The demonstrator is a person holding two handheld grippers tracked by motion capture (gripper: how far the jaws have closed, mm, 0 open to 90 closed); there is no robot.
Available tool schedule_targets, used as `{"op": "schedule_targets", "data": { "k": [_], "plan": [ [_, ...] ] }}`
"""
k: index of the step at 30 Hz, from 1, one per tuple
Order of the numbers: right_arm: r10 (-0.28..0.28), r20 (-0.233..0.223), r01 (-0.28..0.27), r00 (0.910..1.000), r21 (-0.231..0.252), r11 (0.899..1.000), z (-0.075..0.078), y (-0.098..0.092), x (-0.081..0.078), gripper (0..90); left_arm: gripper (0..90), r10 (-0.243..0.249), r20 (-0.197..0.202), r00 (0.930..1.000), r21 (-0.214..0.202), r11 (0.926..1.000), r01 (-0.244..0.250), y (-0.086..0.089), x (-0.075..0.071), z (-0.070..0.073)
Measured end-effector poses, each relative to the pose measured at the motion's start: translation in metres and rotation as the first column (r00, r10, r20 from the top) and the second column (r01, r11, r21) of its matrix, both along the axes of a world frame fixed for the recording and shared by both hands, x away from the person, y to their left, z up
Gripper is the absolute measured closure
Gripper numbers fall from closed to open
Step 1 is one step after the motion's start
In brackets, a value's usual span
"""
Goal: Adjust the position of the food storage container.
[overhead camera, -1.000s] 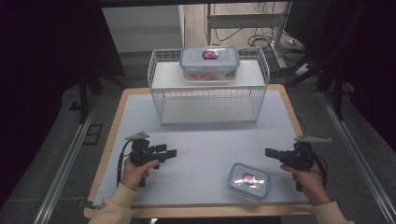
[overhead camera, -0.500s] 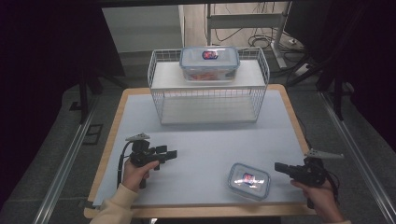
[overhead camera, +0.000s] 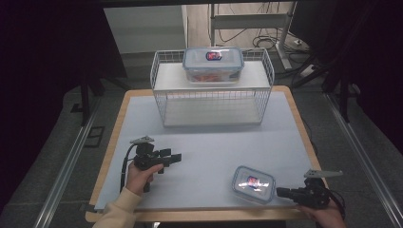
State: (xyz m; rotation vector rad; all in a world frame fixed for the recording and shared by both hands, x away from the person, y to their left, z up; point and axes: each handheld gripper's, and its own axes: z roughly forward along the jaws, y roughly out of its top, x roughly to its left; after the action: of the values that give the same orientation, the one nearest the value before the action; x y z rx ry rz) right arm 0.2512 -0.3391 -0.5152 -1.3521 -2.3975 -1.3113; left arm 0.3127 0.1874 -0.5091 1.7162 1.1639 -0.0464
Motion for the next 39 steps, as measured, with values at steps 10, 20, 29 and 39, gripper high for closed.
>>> {"op": "schedule_targets", "data": {
  "k": [10, 20, 29, 39],
  "plan": [
    [0.044, -0.040, -0.043, 0.9983, 0.005, 0.999, -0.005, 0.014, -0.002, 89.0, 29.6, 0.008, -0.003, 1.0000, -0.013, 0.9999, -0.008, 0.002, 0.000, 0.000],
    [0.030, -0.029, -0.030, 0.9991, 0.006, 1.000, -0.006, 0.037, 0.008, 88.9, 29.7, 0.017, -0.010, 0.9998, -0.028, 0.9995, -0.017, 0.005, 0.001, -0.001],
    [-0.011, -0.006, 0.011, 0.9999, 0.004, 1.000, -0.007, 0.048, 0.022, 88.9, 29.7, 0.026, -0.021, 0.9994, -0.029, 0.9992, -0.027, 0.009, 0.003, -0.003],
    [0.016, 0.014, -0.015, 0.9998, -0.019, 1.000, -0.007, 0.084, 0.044, 89.0, 29.8, 0.037, -0.025, 0.9990, -0.031, 0.9988, -0.038, 0.012, 0.003, -0.004]
  ]
}}
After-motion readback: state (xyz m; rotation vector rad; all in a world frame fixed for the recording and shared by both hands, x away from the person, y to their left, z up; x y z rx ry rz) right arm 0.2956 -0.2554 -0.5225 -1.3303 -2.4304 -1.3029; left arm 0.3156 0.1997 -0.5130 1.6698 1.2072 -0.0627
